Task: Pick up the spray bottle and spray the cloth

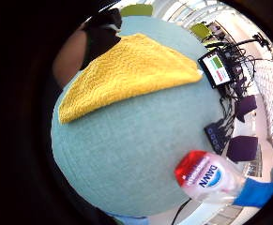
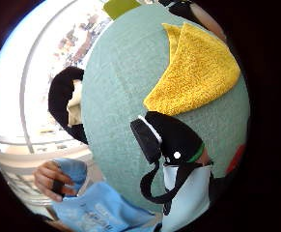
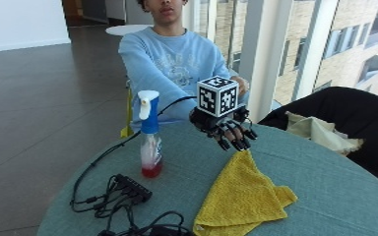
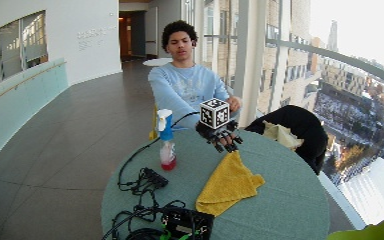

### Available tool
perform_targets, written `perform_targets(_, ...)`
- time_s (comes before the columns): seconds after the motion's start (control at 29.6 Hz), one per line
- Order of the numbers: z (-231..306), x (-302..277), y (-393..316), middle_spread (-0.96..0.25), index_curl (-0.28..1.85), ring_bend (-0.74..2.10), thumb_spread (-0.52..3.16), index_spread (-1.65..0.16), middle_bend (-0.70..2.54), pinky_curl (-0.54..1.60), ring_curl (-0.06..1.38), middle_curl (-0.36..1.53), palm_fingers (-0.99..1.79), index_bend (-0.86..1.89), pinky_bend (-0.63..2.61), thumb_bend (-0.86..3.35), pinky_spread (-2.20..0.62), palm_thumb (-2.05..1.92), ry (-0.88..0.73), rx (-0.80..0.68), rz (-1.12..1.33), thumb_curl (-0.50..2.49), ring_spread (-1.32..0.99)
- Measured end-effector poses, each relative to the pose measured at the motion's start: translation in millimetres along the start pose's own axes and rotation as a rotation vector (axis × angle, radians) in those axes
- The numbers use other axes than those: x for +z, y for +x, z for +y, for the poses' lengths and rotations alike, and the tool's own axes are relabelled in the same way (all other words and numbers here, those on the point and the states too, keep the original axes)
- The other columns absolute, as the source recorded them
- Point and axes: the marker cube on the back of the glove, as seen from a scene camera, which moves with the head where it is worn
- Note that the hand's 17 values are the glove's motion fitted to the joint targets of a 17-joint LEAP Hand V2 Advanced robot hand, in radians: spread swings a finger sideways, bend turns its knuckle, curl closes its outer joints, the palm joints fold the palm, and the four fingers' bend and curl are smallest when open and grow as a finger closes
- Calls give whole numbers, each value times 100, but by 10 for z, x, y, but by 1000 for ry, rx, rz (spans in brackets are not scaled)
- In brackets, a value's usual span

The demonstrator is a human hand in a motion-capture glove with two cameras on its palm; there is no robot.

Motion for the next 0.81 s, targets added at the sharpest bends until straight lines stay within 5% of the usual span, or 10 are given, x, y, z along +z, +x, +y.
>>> perform_targets(0.34, 30, -42, 50, -5, 18, 24, 85, -37, 31, 18, 14, 18, 48, 17, 34, 22, 18, 44, -2, 5, -14, 12, 0)
perform_targets(0.81, 45, -88, 94, -6, 24, 23, 108, -42, 28, 24, 19, 26, 49, 16, 30, 15, 22, 49, 1, 14, -10, 17, -1)
